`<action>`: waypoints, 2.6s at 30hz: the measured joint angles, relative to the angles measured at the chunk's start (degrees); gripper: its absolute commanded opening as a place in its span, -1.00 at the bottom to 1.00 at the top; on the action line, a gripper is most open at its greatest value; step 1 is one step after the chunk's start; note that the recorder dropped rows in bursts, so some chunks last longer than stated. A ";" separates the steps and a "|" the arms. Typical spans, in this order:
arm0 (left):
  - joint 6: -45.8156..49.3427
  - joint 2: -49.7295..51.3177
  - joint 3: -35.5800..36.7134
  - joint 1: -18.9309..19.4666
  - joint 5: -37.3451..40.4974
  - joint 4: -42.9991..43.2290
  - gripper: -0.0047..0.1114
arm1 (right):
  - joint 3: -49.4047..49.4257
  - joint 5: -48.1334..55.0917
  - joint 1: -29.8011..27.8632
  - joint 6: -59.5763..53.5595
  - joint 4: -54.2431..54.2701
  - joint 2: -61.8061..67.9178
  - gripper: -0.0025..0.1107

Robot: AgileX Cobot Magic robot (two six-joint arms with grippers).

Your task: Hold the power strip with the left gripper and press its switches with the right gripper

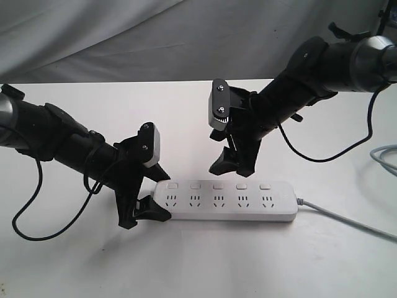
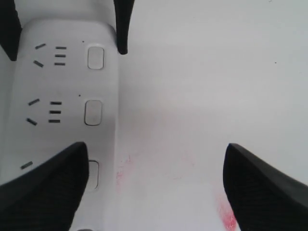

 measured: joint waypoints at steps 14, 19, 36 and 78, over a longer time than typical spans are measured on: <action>0.00 0.00 0.00 0.00 -0.10 0.00 -0.92 | 0.55 0.01 0.00 -0.20 0.10 3.66 0.30; 0.00 0.00 0.00 0.00 -0.10 0.00 -0.92 | 0.55 -0.25 0.00 -0.20 0.10 3.66 0.30; 0.00 0.00 0.00 0.00 -0.10 0.00 -0.92 | 0.55 -1.74 0.00 -0.20 1.25 3.66 0.30; 0.00 0.00 0.00 0.00 -0.10 0.00 -0.92 | 3.23 -4.29 0.00 -1.74 0.12 3.30 0.30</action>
